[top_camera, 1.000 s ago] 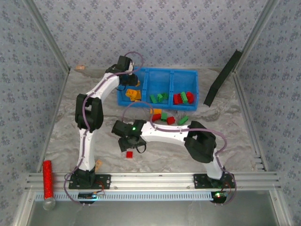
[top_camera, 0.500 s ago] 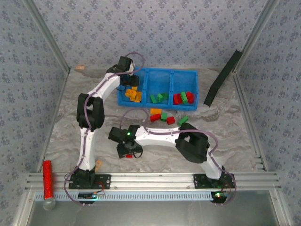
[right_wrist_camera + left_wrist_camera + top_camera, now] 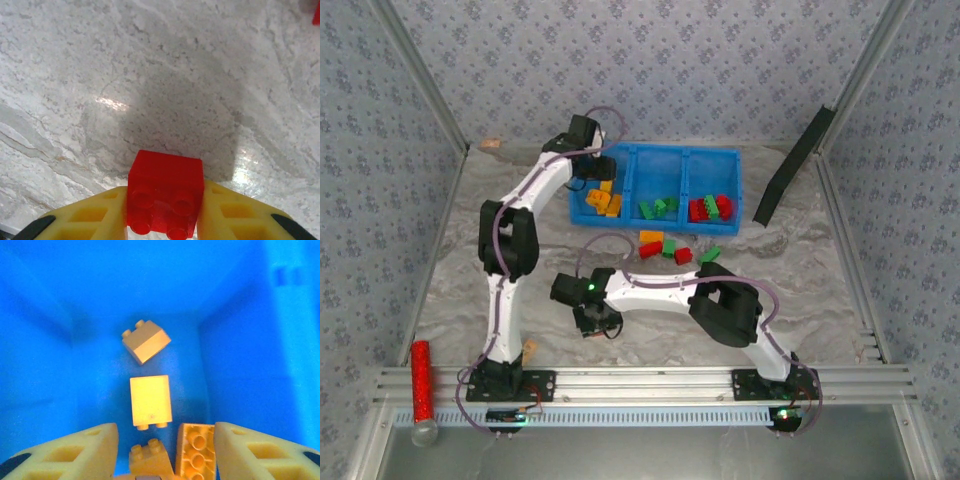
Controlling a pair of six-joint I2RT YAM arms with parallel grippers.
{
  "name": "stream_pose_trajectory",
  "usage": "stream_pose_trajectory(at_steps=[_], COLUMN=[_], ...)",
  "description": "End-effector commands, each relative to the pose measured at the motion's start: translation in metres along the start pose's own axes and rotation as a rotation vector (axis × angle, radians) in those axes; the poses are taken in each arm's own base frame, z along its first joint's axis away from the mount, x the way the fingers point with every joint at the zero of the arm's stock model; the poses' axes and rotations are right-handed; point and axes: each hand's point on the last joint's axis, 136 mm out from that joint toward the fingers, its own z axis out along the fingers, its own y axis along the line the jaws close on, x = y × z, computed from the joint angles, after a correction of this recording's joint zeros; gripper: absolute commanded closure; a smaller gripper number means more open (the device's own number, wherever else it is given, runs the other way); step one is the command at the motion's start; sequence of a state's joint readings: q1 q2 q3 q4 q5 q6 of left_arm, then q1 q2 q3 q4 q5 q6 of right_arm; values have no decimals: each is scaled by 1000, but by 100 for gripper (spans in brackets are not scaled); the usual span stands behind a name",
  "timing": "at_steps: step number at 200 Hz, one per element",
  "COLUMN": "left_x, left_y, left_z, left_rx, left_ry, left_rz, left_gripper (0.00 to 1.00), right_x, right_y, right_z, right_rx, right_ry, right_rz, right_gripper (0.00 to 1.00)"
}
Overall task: Sort the legos into containers by color
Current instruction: Pick up the lego from the bottom-center of the table, then place the lego in the container.
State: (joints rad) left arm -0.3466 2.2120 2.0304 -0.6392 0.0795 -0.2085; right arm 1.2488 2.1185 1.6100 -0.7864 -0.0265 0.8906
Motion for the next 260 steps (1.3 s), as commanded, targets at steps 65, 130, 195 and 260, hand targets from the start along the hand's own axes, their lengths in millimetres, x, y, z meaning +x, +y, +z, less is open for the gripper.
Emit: stream_pose_trajectory(at_steps=[65, 130, 195, 260], left_x=[-14, 89, 159, 194], left_y=[-23, -41, -50, -83], left_z=[-151, -166, -153, -114], left_rx=[85, 163, 194, 182], left_ry=[-144, -31, 34, 174], left_rz=[31, 86, 108, 83], left_gripper=[42, 39, 35, 34], right_x=[35, -43, -162, -224], right_y=[-111, -239, -324, -381], right_z=[-67, -163, -214, -180], right_rx=[186, 236, 231, 245], right_ry=[3, -221, -482, -512], right_rz=[21, 114, 204, 275], right_gripper=[75, 74, 73, 74])
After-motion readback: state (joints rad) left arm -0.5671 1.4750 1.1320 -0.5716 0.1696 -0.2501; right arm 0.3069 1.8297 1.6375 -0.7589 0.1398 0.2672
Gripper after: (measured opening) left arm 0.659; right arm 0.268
